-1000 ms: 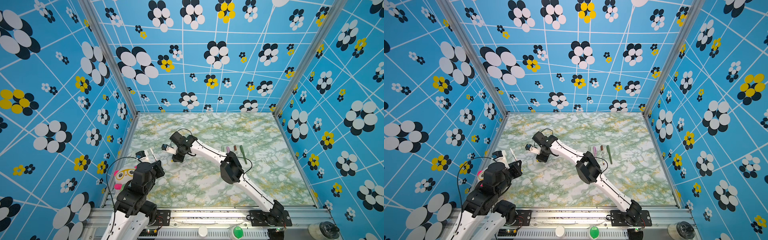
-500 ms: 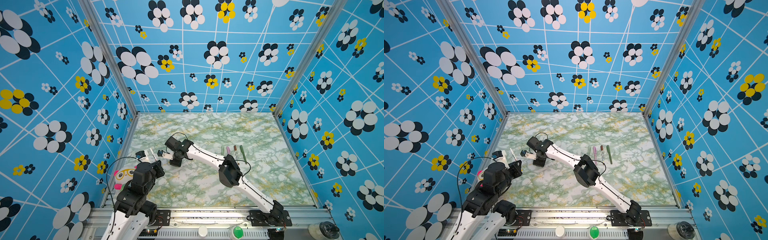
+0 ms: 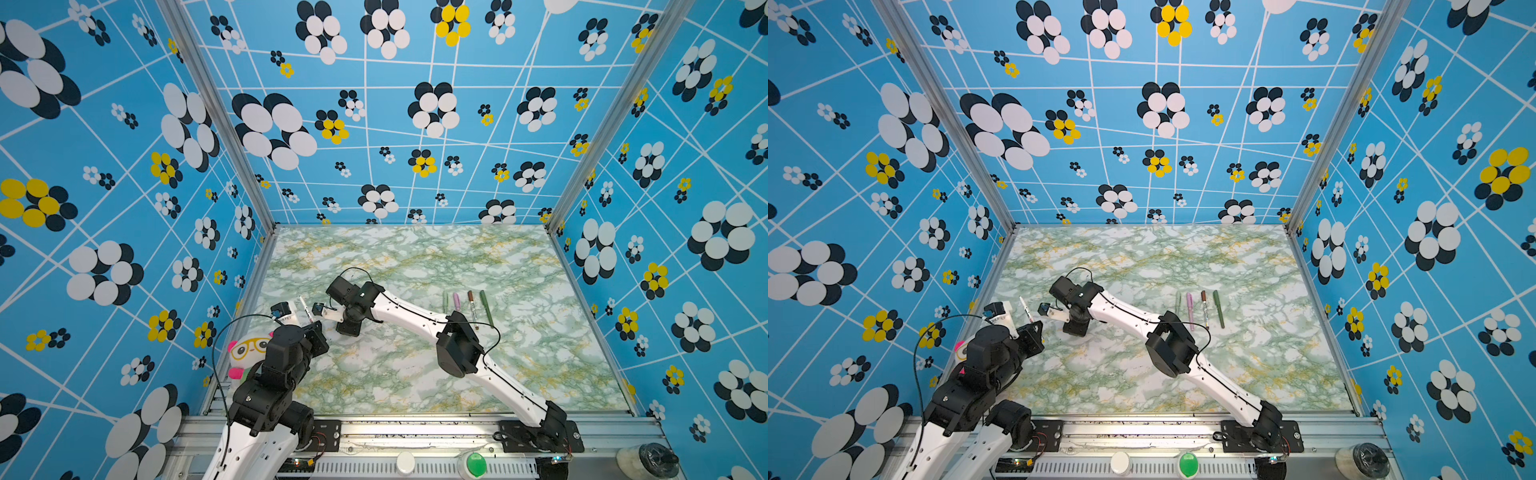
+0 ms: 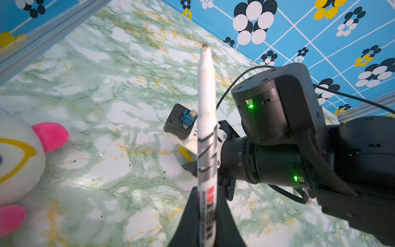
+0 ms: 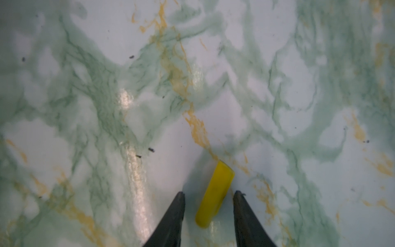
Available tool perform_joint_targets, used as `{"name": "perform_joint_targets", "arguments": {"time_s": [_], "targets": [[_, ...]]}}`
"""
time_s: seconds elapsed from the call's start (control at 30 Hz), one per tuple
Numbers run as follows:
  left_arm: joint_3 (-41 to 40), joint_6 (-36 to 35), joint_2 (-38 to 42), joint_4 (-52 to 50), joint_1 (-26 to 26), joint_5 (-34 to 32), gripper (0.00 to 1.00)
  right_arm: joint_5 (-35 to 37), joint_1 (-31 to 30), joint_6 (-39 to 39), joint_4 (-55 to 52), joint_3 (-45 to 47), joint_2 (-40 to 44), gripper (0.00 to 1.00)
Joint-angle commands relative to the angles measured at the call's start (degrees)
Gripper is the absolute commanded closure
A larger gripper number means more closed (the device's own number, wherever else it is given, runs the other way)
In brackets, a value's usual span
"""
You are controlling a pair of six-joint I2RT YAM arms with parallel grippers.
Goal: Insert pens into pen caps
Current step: Pick up the pen cap from the middle-left of the table.
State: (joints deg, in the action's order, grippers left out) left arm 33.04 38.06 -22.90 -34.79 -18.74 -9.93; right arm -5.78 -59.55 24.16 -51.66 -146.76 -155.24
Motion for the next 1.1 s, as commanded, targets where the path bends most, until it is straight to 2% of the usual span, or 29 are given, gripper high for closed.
{"name": "perform_joint_targets", "arguments": {"time_s": [0.0,0.3,0.4,0.47,0.67,0.87,1.07], "targets": [[0.7,-0.8,0.6,-0.6,0.4,-1.1,1.00,2.0,-0.6,-2.0,-2.0,-0.2,-4.7,0.63],[0.2,-1.0,0.9,-0.6,0.4,-1.4,1.00,0.0,-1.0,-7.9,-3.4,-2.2,-7.3,0.69],[0.0,-1.0,0.9,-0.5,0.4,-1.4,1.00,0.2,-0.9,-8.5,-4.1,-2.1,-7.7,0.75],[0.0,-1.1,0.9,-0.4,0.5,-1.4,1.00,0.3,-1.0,-8.7,-4.6,-2.2,-7.7,0.84],[0.0,-1.1,0.7,-0.3,0.5,-1.1,1.00,0.6,-1.0,-9.9,-4.7,-2.2,-6.6,0.93],[-0.1,-1.4,0.5,0.3,0.5,0.2,1.00,-0.4,0.4,-16.5,-1.8,0.6,-1.7,0.99],[0.1,-2.2,-1.3,2.5,0.5,2.8,1.00,-4.4,3.7,-25.3,6.9,11.0,8.2,1.00]]}}
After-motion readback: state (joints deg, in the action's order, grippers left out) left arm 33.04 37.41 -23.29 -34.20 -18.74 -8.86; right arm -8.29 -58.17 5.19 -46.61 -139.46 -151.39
